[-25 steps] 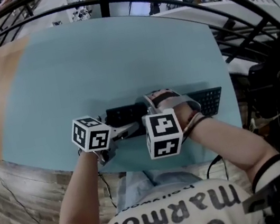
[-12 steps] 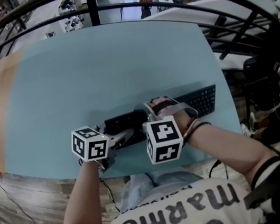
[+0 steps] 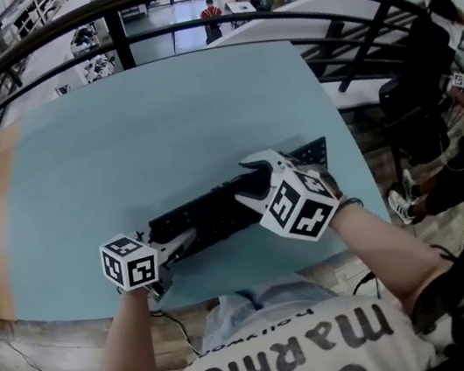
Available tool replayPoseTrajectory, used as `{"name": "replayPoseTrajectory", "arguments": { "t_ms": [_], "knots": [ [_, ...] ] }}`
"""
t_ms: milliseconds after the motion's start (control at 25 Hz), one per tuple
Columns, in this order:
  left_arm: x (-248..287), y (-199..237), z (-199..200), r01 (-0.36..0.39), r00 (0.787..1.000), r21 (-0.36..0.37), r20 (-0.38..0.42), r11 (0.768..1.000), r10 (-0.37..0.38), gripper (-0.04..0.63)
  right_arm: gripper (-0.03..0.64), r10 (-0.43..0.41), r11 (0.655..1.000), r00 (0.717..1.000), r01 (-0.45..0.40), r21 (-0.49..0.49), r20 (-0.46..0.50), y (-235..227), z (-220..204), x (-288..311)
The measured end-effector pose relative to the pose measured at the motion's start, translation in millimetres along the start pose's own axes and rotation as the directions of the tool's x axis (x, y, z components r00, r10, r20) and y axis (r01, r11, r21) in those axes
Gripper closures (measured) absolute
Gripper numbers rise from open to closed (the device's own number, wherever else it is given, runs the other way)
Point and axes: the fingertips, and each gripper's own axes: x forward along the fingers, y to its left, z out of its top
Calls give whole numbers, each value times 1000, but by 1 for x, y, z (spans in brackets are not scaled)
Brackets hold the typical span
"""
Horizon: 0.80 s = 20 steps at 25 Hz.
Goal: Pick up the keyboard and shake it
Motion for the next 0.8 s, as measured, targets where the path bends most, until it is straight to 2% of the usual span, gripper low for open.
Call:
{"name": "replayPoseTrajectory", "arguments": {
  "t_ms": [80,200,280,400,440,480,560,680,800],
  "knots": [
    [-2,2,-1,1,1000,7,3,1000,-1,471,380,-55,984,998,59,168,-31,-24,-40,-22],
    [1,4,-3,-8,1000,22,-8,1000,8,471,400,-86,910,994,108,399,-74,-51,-110,-56],
    [3,4,-6,-10,1000,33,-23,999,11,471,419,-83,825,991,125,551,-100,-64,-154,-77],
    [3,5,-5,-8,999,43,-41,999,9,469,419,-63,674,993,118,730,-103,-79,-202,-97],
    [2,3,-4,-9,999,51,-47,999,11,469,419,-58,639,993,115,760,-101,-85,-213,-101],
    [0,2,-2,-10,999,63,-52,998,14,471,419,-51,621,993,112,775,-103,-89,-221,-104],
    [-2,2,-2,-10,998,91,-57,996,15,469,419,-13,631,993,99,769,-118,-95,-231,-104],
    [-2,3,-2,-31,996,128,-83,991,42,466,419,60,692,987,67,719,-150,-101,-241,-92],
    [-3,8,1,-61,991,173,-107,983,80,462,419,113,733,981,27,679,-160,-110,-241,-77]
  ]
}}
